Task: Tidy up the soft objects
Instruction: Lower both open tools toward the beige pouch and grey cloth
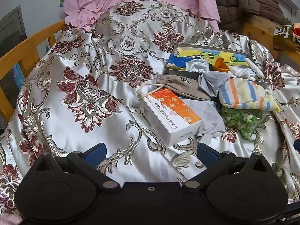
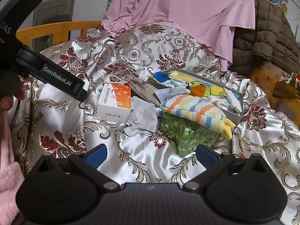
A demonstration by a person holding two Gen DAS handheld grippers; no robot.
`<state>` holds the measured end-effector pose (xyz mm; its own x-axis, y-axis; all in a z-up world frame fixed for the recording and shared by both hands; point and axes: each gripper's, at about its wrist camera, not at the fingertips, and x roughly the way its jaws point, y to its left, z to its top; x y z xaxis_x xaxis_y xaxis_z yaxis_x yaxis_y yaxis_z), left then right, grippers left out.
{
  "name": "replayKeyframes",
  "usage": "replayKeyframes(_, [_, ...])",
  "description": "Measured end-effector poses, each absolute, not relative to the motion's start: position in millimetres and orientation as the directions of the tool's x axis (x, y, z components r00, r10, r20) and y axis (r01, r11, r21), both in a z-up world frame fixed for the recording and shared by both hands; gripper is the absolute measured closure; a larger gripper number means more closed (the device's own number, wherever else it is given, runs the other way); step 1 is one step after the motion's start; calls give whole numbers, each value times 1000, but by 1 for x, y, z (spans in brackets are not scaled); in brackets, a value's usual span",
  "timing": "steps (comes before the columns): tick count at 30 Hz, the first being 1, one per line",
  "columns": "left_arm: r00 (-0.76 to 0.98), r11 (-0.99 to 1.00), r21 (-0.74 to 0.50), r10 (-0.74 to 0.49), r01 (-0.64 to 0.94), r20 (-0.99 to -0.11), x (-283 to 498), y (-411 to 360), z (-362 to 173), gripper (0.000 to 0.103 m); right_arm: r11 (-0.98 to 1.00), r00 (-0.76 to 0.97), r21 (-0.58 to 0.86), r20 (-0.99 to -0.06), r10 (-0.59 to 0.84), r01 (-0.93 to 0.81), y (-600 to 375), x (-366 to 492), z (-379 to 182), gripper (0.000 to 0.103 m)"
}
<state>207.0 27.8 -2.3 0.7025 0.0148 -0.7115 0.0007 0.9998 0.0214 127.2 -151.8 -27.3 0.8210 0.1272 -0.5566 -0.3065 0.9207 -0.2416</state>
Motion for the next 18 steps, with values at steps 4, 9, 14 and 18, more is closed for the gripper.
replayKeyframes(4, [698, 999, 36, 33, -11, -715, 216, 28, -5, 1, 906, 829, -274, -543, 131, -323, -149, 133, -28, 0])
replayKeyframes(9, [705, 998, 69, 57, -11, -707, 227, 26, -7, 1, 875, 837, -327, -528, 143, -356, -145, 147, -31, 0])
replayKeyframes(14, [720, 995, 101, 75, -7, -689, 238, 24, -7, 1, 835, 853, -398, -501, 150, -381, -141, 163, -35, 0])
replayKeyframes(18, [737, 991, 133, 93, -5, -669, 248, 22, -7, 1, 824, 853, -410, -498, 156, -390, -142, 180, -39, 0])
